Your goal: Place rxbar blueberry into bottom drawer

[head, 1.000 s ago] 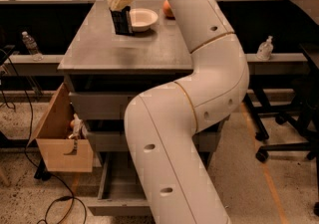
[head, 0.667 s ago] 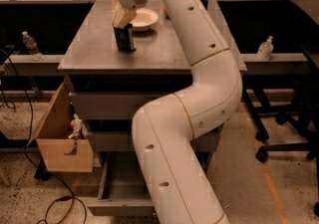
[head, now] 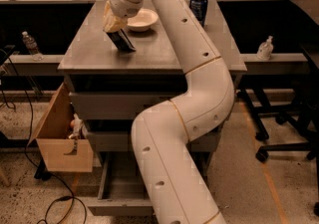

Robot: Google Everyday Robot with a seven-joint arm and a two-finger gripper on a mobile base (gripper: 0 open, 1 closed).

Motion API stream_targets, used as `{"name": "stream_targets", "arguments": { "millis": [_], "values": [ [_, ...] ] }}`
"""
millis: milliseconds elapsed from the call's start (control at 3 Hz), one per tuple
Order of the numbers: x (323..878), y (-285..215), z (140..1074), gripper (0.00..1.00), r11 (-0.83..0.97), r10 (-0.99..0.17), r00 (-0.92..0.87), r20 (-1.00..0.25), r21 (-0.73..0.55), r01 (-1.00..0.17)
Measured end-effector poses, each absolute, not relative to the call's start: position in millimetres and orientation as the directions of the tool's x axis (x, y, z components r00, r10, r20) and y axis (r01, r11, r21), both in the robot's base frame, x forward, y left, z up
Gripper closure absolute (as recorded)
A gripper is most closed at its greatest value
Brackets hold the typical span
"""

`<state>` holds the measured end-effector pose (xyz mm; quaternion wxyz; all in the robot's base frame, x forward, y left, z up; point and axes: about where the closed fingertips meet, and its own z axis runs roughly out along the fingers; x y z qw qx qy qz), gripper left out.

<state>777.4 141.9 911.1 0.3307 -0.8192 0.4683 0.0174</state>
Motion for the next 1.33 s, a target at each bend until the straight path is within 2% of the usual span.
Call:
{"name": "stream_targets", "arguments": {
  "millis": [1333],
  "values": [
    [743.9, 146.5, 960.4, 1.0, -0.376, -0.765, 0.58, -0.28, -0.536, -0.756]
  ]
}}
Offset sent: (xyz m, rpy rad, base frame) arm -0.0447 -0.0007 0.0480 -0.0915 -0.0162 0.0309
